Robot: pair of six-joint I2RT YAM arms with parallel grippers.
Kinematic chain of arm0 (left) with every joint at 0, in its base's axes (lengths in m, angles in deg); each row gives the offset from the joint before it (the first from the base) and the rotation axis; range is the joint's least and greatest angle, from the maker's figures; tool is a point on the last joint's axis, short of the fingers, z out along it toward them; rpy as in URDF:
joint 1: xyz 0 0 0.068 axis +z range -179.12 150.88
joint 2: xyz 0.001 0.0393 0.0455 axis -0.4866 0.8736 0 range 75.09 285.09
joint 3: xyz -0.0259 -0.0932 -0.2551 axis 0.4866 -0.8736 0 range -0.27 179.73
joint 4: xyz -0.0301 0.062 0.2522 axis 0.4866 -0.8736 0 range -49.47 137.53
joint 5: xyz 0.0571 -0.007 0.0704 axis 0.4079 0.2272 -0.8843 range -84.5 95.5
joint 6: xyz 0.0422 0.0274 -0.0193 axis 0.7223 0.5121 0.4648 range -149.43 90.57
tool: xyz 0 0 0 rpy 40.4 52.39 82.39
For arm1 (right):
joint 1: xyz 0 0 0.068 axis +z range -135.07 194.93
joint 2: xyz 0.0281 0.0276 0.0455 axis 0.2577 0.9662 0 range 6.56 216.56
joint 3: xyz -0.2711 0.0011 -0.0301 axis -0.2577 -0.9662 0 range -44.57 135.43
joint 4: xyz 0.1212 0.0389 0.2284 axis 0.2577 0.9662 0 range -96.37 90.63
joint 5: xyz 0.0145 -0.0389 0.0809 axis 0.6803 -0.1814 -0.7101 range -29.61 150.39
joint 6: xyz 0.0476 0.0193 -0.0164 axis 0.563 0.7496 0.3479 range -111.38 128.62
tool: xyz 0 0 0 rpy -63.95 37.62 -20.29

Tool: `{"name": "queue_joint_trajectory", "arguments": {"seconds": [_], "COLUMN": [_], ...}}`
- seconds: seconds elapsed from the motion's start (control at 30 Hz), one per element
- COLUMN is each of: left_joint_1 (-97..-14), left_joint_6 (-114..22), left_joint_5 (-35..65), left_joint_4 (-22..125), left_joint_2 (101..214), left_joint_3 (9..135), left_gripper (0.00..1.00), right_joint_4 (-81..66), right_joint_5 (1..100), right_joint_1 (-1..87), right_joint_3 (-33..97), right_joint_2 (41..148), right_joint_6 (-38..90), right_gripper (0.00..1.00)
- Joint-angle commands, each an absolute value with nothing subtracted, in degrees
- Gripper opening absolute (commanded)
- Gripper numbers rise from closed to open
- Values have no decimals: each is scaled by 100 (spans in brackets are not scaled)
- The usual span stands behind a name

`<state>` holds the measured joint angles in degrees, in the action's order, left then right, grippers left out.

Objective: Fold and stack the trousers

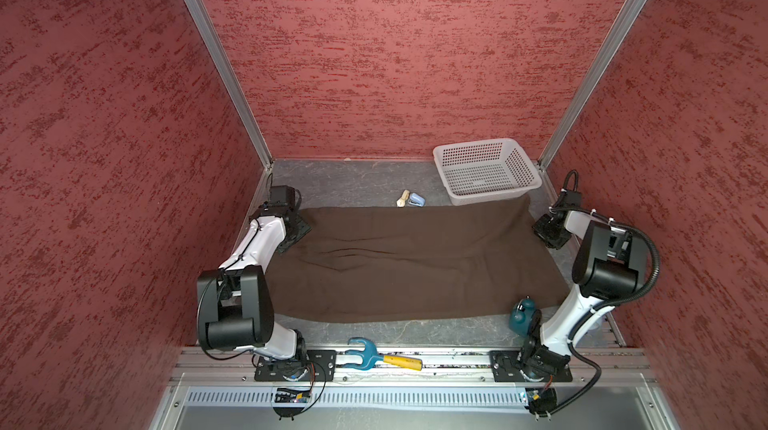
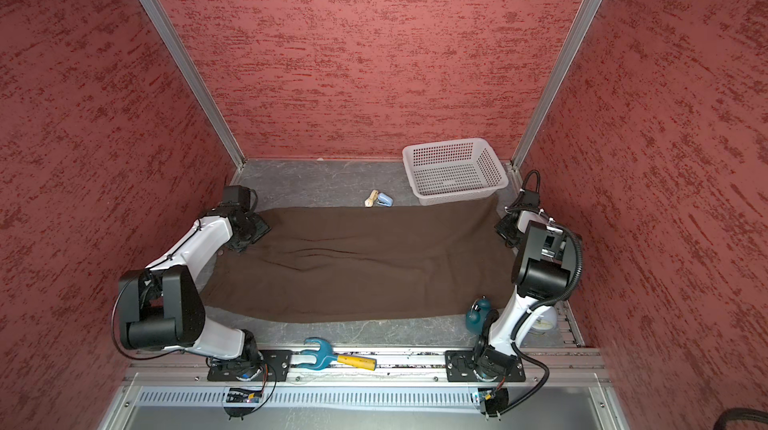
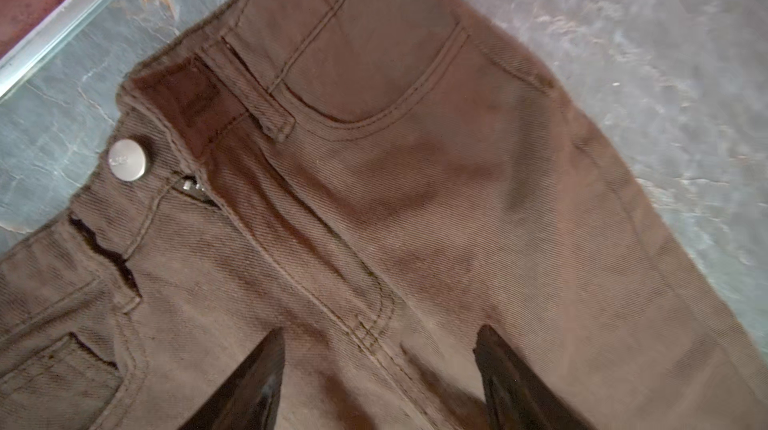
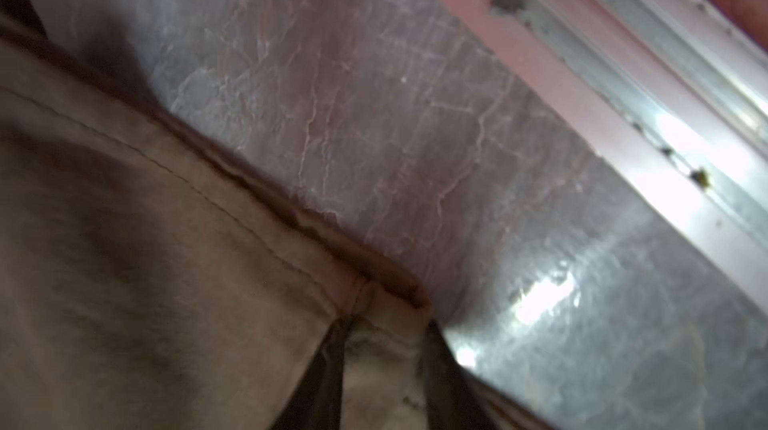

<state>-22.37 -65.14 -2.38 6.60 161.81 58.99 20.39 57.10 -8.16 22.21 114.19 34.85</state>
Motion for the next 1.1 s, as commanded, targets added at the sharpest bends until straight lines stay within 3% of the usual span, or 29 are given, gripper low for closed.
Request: {"name": "queue_joint_trajectory", "arguments": {"seconds": [0.0,0.13,0.4,0.67,0.83,0.87,0.9,0.97,1.07], "left_joint_1": [-2238,-2244,-2227,-2196,-2196,-2200,-2197,-2195,-2167], "left_joint_6": [-6442,-6441,-6417,-6371,-6367,-6377,-6393,-6414,-6434], "left_joint_5": [-333,-322,-149,-24,111,150,187,234,243], "left_joint_4": [692,703,811,854,878,877,860,851,766], "left_joint_2": [16311,16311,16305,16145,16062,16042,16004,15842,15438], "left_joint_3": [5968,6013,5822,5721,5686,5673,5660,5595,5481], "left_gripper": [73,73,73,73,73,73,73,73,73], "right_joint_4": [1935,2039,2434,2525,2356,2343,2342,2351,2355], "right_joint_5": [5644,5748,6355,6272,6195,6135,6102,6130,6127], "right_joint_1": [-850,-844,-867,-969,-1088,-1108,-1111,-1119,-1117], "right_joint_3": [2396,2364,2144,1182,897,927,952,971,858], "right_joint_2": [11580,11501,10435,9401,9457,9554,9618,9647,9405], "right_joint_6": [3525,3533,3551,3730,3727,3718,3709,3722,3770], "right_gripper": [19,0,0,0,0,1,9,34,43]}}
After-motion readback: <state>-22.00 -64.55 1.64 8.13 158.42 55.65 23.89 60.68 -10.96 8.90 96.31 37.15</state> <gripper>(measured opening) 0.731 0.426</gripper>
